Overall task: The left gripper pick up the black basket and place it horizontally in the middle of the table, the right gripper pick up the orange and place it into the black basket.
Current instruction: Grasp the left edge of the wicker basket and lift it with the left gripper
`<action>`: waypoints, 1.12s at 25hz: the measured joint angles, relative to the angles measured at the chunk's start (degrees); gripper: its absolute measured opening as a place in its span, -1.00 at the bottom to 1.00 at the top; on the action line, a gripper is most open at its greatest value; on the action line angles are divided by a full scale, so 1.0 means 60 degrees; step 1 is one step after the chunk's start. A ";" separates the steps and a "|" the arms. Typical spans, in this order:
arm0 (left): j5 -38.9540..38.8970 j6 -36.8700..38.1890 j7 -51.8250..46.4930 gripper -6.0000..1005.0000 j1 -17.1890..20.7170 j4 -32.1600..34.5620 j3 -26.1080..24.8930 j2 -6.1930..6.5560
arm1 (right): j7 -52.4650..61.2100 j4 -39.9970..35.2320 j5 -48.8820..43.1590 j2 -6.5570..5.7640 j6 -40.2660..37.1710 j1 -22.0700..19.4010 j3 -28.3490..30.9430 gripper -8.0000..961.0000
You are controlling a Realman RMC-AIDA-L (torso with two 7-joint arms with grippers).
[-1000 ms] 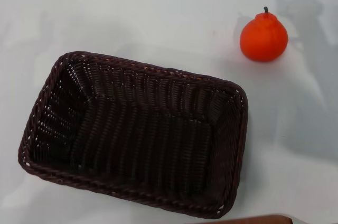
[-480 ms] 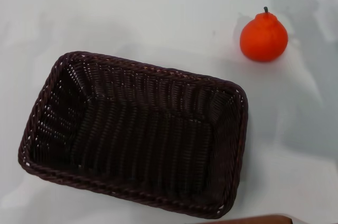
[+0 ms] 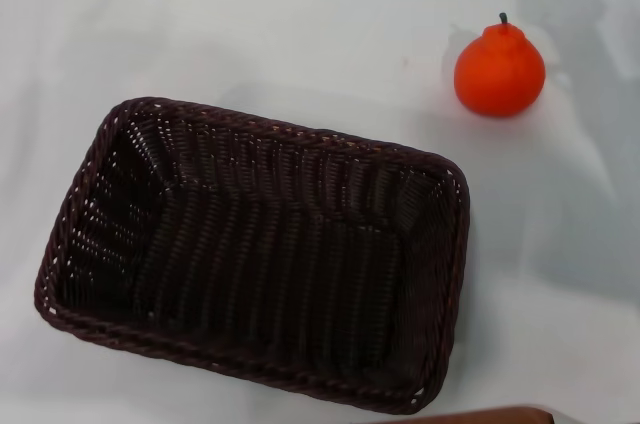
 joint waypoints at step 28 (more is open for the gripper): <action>1.0835 -0.4457 -1.1944 0.67 -0.2282 -0.8911 0.1621 -0.0031 | 0.0016 0.0060 0.0002 -0.0013 0.0071 0.0044 0.0277 -0.06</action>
